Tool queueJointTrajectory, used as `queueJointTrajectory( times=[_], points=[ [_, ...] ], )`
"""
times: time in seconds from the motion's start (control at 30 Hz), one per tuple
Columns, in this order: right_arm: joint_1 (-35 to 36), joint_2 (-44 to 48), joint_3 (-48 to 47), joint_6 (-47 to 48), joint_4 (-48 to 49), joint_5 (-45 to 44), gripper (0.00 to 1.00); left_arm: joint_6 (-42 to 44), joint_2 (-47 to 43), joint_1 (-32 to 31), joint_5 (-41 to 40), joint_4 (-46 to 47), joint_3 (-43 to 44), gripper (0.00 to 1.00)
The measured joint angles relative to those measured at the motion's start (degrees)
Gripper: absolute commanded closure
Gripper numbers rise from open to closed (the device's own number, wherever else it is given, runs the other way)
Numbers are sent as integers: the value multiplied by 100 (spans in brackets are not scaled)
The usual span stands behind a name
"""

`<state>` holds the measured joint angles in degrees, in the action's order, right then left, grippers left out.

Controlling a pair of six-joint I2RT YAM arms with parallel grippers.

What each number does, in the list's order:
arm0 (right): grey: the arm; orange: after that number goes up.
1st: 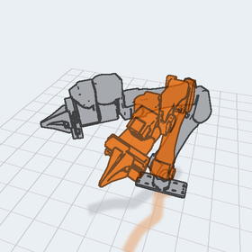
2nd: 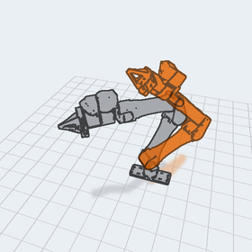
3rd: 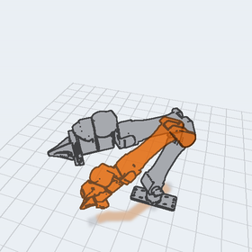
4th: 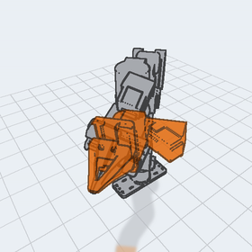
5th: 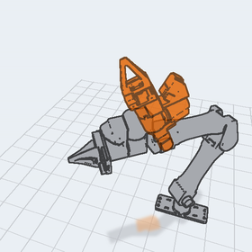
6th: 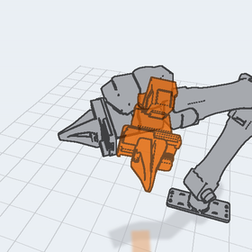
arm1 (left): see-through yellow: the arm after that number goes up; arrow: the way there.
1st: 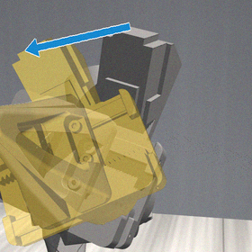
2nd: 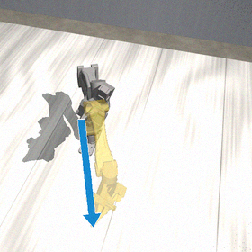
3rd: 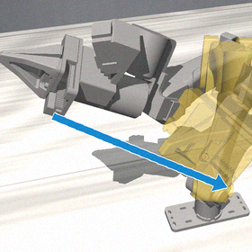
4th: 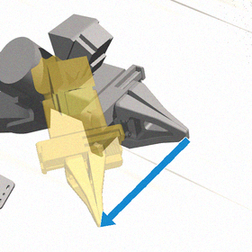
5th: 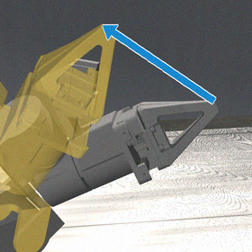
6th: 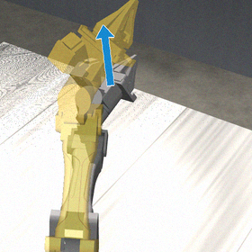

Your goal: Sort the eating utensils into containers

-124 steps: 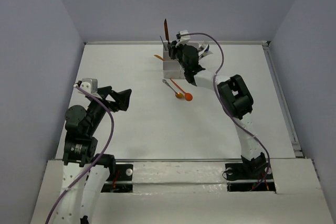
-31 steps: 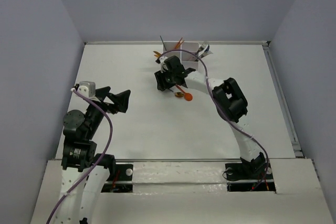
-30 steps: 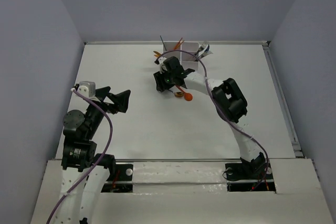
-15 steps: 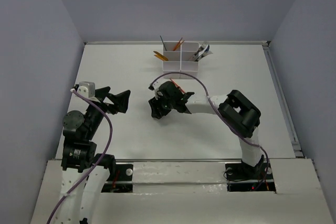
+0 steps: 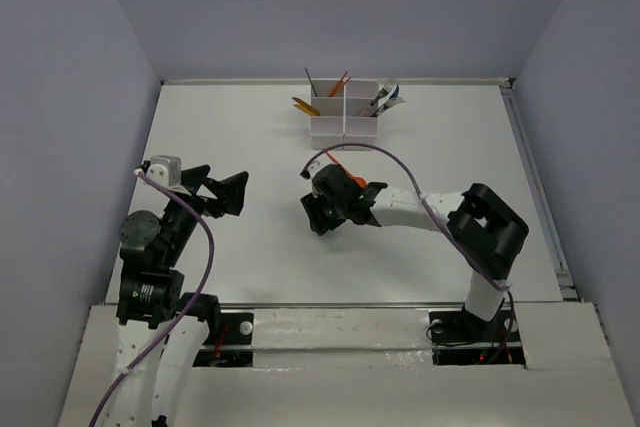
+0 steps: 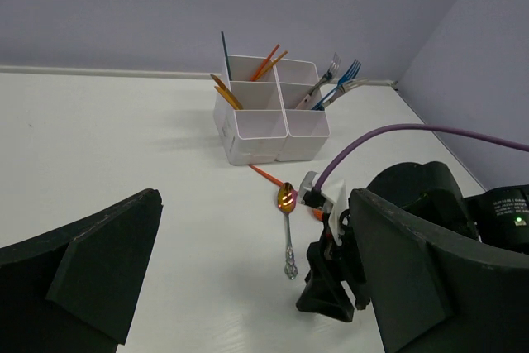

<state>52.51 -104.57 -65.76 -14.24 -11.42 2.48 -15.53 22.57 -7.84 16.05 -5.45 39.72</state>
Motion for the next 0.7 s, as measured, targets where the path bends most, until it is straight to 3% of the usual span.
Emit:
queueJointTrajectory(
  times=[0.2, 0.43, 0.6, 0.7],
  points=[
    [-122, 2, -269, -476, -457, -1054, 39, 0, 0, 0, 0, 0, 0, 1],
    [-540, -946, -1226, -772, -710, -1733, 37, 0, 0, 0, 0, 0, 0, 1],
    [-750, -1405, -1773, -833, -796, -1902, 40, 0, 0, 0, 0, 0, 0, 1],
    [-828, -1558, -1980, -855, -837, -1969, 52, 0, 0, 0, 0, 0, 0, 1]
  ],
)
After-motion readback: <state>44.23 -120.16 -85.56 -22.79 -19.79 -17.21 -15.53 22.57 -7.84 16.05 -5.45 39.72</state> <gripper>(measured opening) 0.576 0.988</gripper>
